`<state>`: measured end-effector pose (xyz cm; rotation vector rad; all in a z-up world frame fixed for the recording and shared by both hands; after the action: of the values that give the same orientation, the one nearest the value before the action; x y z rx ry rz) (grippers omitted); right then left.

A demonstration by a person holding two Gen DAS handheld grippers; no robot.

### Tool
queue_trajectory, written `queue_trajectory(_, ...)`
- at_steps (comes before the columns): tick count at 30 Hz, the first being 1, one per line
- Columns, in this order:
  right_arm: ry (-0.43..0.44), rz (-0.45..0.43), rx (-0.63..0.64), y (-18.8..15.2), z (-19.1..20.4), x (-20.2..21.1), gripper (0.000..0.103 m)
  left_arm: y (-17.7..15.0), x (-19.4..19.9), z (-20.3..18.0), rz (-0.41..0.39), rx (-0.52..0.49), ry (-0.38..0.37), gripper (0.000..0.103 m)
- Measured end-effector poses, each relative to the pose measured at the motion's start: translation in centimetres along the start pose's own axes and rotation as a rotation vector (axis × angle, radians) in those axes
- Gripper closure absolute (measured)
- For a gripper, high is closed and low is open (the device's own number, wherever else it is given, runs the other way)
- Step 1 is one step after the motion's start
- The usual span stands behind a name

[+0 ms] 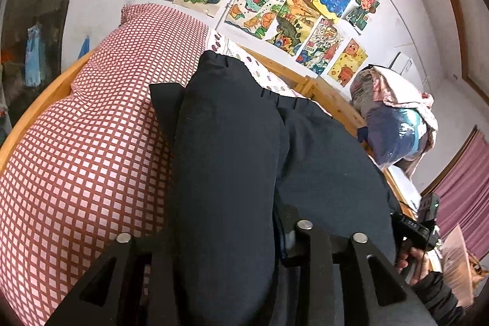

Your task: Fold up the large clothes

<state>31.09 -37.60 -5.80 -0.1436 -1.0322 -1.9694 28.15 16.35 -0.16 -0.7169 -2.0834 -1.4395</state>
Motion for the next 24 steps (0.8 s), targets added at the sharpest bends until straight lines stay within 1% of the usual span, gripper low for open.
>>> queue_trajectory(1,-0.015,0.003,0.007,-0.1,0.1,-0.1,0.077,-0.1,0.0,0.0,-0.004,-0.005,0.014,0.064)
queue_trajectory(2,-0.036,0.009,0.018,-0.2,0.2,-0.2,0.075,-0.2,0.0,0.0,-0.006,-0.007,0.033,0.057)
queue_trajectory(3,-0.052,0.010,0.027,-0.2,0.4,-0.2,0.075,-0.2,0.0,0.0,-0.007,-0.003,0.047,0.053)
queue_trajectory(4,-0.072,0.011,0.038,-0.2,0.7,-0.2,0.071,-0.3,0.0,0.1,-0.005,-0.001,0.052,0.052)
queue_trajectory(5,-0.095,0.017,0.049,-0.3,0.9,-0.3,0.064,-0.3,0.0,0.1,-0.004,0.002,0.056,0.049)
queue_trajectory(6,-0.118,0.024,0.056,-0.3,1.1,-0.4,0.060,-0.3,0.2,0.2,-0.006,0.008,0.068,0.042)
queue_trajectory(7,-0.137,0.030,0.060,-0.2,1.1,-0.3,0.050,-0.3,0.2,0.2,-0.008,0.013,0.086,0.038)
queue_trajectory(8,-0.155,0.035,0.065,-0.2,1.3,-0.3,0.040,-0.3,0.4,0.2,-0.013,0.017,0.112,0.030)
queue_trajectory(9,-0.178,0.039,0.072,-0.1,1.4,-0.3,0.035,-0.3,0.6,0.2,-0.022,0.017,0.139,0.024)
queue_trajectory(10,-0.191,0.040,0.078,0.0,1.6,-0.1,0.029,-0.3,0.9,0.1,-0.040,0.012,0.173,0.022)
queue_trajectory(12,-0.241,0.054,0.103,0.1,2.0,0.1,0.028,-0.4,1.7,-0.5,-0.074,-0.007,0.238,0.015)
queue_trajectory(13,-0.272,0.059,0.119,0.2,2.2,0.3,0.027,-0.5,1.9,-0.7,-0.085,-0.016,0.259,0.013)
queue_trajectory(15,-0.371,0.055,0.179,0.3,2.9,0.9,0.019,-0.8,2.5,-1.2,-0.105,-0.034,0.290,0.009)
queue_trajectory(16,-0.406,0.047,0.205,0.4,3.3,1.2,0.013,-0.8,2.8,-1.3,-0.115,-0.041,0.304,0.008)
queue_trajectory(17,-0.426,0.037,0.226,0.5,3.7,1.6,0.012,-1.0,3.1,-1.6,-0.124,-0.044,0.316,0.005)
queue_trajectory(20,-0.437,0.010,0.273,0.8,5.1,2.8,0.012,-1.5,4.2,-1.9,-0.149,-0.053,0.344,0.003)
queue_trajectory(24,-0.416,-0.029,0.300,0.8,6.7,4.3,0.009,-1.8,6.0,-3.3,-0.188,-0.079,0.400,0.000)
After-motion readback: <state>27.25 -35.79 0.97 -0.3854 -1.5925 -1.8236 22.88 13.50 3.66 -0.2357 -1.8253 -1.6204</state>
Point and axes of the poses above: each gripper's, at about its wrist camera, not at the fingertips, and x roughly against the way its jaws point, z to its left, y to its top, the point moved 1 cm from there along -x, roughly the way its jaws point, and after that the axes turned 13 degrees about y, right-handed, at the moved point
